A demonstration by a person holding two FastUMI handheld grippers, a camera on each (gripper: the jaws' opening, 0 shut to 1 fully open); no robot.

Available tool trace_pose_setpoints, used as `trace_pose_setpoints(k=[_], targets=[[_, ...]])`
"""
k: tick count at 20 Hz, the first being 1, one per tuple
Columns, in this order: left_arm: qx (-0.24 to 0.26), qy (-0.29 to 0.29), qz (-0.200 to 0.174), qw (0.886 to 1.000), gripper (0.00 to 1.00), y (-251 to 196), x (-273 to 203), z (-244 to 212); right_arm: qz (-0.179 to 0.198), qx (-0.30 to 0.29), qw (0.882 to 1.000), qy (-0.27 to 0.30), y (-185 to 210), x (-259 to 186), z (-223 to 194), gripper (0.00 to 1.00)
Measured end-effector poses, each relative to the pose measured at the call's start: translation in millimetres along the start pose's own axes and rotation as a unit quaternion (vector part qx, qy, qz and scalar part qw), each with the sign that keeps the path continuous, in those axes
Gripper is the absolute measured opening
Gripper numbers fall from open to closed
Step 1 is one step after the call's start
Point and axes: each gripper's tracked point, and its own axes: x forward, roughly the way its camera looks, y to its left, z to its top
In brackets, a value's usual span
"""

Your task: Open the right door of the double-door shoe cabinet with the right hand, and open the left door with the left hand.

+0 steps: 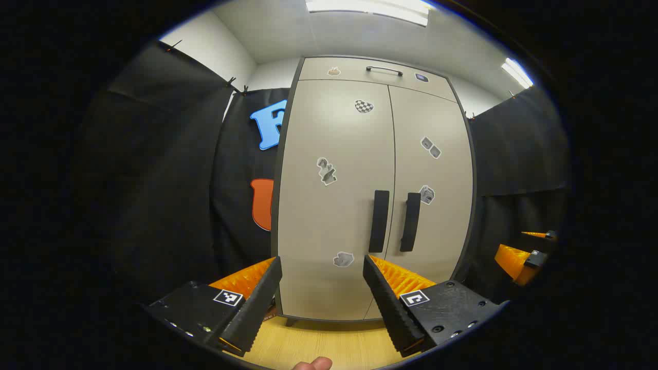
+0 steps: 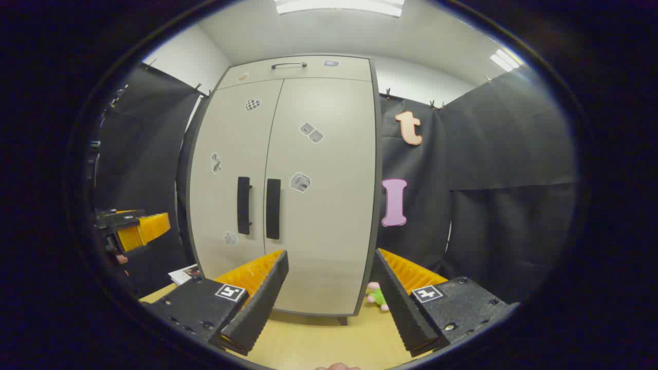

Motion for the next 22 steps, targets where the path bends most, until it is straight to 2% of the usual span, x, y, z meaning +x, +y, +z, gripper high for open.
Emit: trace_pose_setpoints(k=[12,22], targets=[[-0.002,-0.005,-0.015,1.0,0.95,-5.6,7.4,-1.5,-0.019,0.015,1.0,0.001,-7.4,2.2,-4.2,1.0],[-0.005,-0.001,-0.018,1.0,0.95,-3.7,16.5,-5.2,-0.011,0.02,1.0,0.011,5.1,18.9,-9.5,1.0]])
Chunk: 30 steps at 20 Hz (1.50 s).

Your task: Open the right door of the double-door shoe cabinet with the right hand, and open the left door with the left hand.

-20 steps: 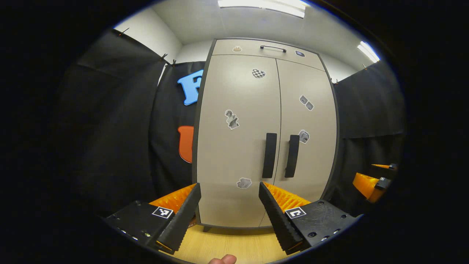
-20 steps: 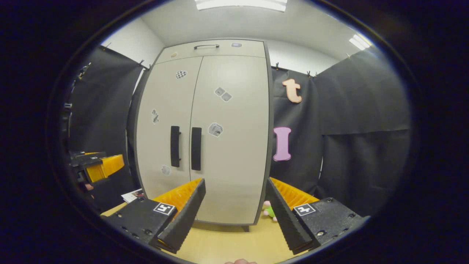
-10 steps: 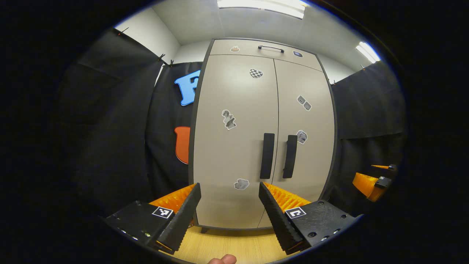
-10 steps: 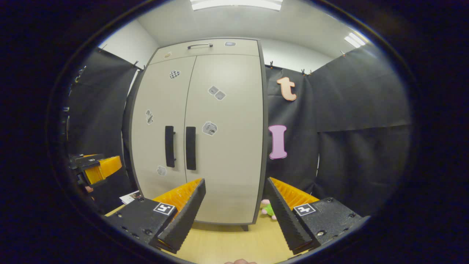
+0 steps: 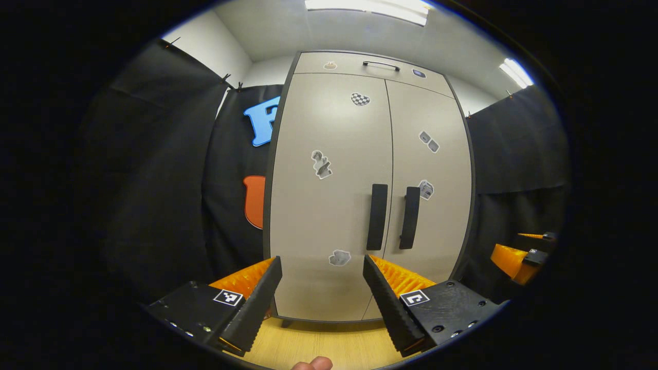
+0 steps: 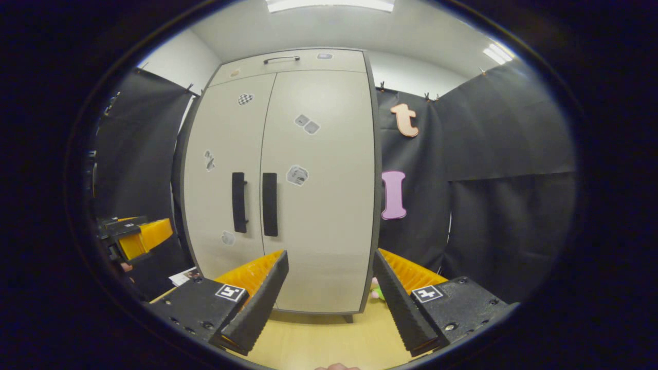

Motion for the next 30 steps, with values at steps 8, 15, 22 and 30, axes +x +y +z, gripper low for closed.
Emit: trace_pose_setpoints(k=[8,15,22,30], targets=[[0.02,-0.003,0.005,1.0,0.95,24.8,-11.8,-4.2,0.037,0.0,0.999,-0.025,50.6,58.8,23.1,1.0],[0.024,0.001,0.016,1.0,0.95,45.6,-28.8,-7.8,0.049,0.027,0.998,-0.016,85.4,129.1,32.5,1.0],[0.029,-0.001,0.014,0.999,0.95,49.6,-36.0,-9.6,0.049,0.029,0.998,0.003,98.0,172.3,32.8,1.0],[0.027,0.002,0.01,1.0,0.95,50.6,-30.3,-13.3,0.026,-0.003,1.0,0.011,105.7,194.0,30.1,0.96]])
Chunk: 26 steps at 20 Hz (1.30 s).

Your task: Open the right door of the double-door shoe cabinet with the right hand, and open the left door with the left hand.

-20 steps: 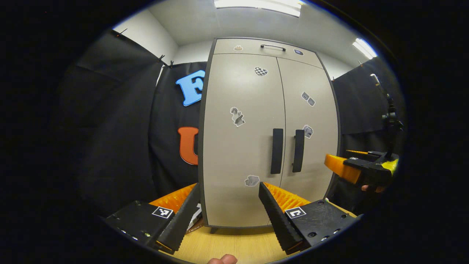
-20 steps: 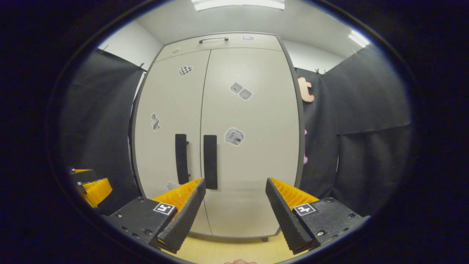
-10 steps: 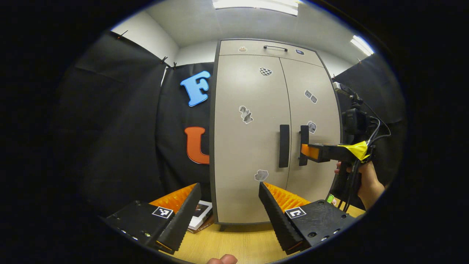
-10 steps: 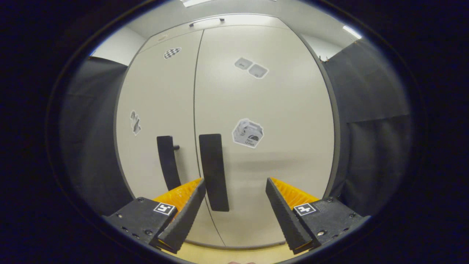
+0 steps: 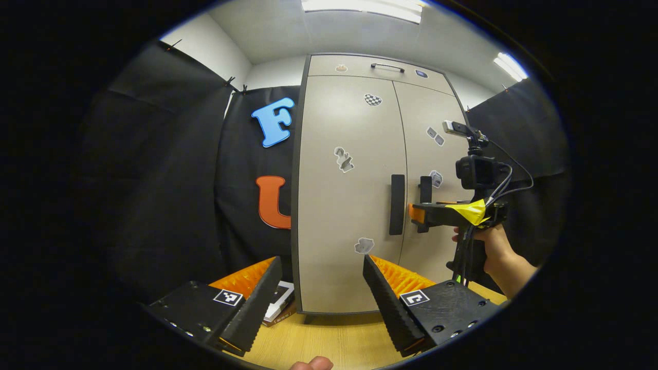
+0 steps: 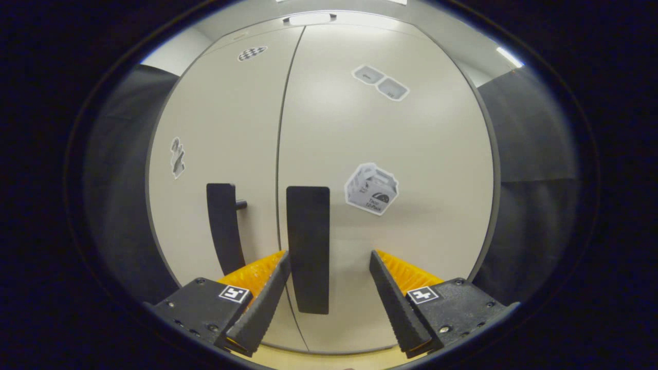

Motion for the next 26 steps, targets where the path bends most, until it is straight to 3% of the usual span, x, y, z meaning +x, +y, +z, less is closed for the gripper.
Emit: trace_pose_setpoints(k=[5,9,11,12,13,15,19,26], targets=[[-0.003,-0.001,0.0,1.0,0.95,1.9,3.9,0.5,-0.005,0.004,1.0,-0.003,-2.9,1.3,0.1,0.92],[-0.005,0.004,-0.001,1.0,0.95,3.1,6.6,-3.9,0.011,0.009,1.0,0.003,4.4,0.9,-1.1,0.79],[-0.006,0.006,-0.002,1.0,0.95,2.9,6.9,-5.4,0.025,0.008,1.0,0.002,15.0,1.9,-2.4,0.61],[-0.007,0.006,-0.002,1.0,0.95,3.1,6.6,-4.7,0.022,0.004,1.0,0.0,16.2,1.5,-1.9,0.45],[-0.007,0.005,-0.001,1.0,0.95,3.4,6.6,-4.8,0.022,-0.006,1.0,-0.002,16.7,2.9,-1.8,0.36],[-0.009,0.002,0.0,1.0,0.95,4.0,7.0,-3.2,0.033,-0.006,0.999,-0.007,15.9,0.0,-1.5,0.33],[-0.013,0.002,-0.002,1.0,0.95,2.8,10.8,-3.6,0.041,0.014,0.999,-0.02,16.1,2.4,-0.2,0.12],[-0.009,0.005,-0.002,1.0,0.95,-1.9,9.0,-4.8,0.04,0.01,0.999,-0.015,16.1,-0.7,-1.1,0.08]])
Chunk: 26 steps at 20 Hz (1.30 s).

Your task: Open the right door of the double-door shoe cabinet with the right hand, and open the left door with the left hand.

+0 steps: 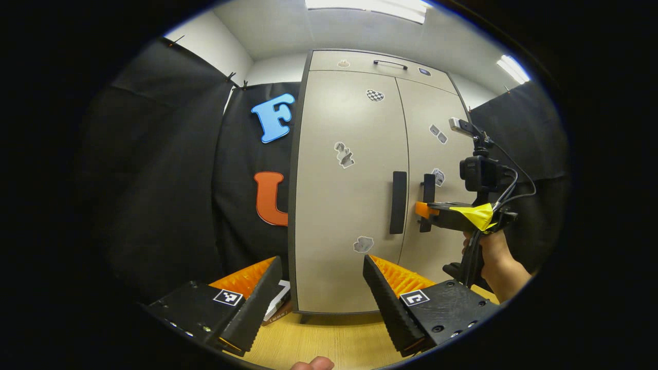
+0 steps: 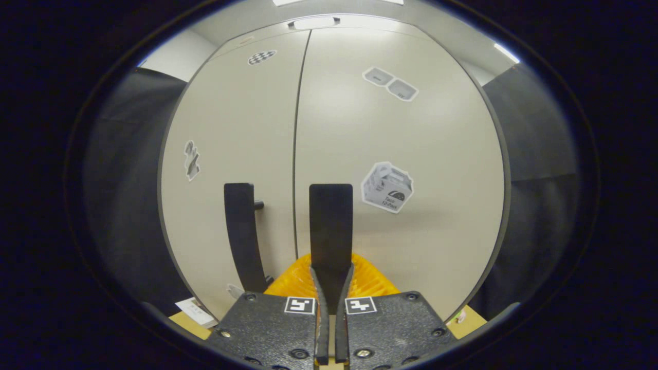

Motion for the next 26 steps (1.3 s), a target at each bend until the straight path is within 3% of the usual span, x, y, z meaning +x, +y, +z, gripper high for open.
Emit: trace_pose_setpoints(k=[10,21,26], targets=[[0.009,-0.01,0.01,1.0,0.95,-9.9,-17.3,10.1,0.053,0.007,0.999,0.008,-8.2,-58.7,-2.6,0.08],[0.018,-0.013,0.001,1.0,0.95,-57.7,-42.4,13.7,0.08,-0.01,0.997,0.011,-47.5,-130.2,-4.9,0.08],[0.013,-0.017,-0.003,1.0,0.95,-76.1,-49.4,11.7,0.069,-0.018,0.997,0.007,-75.5,-157.9,-5.0,0.08]])
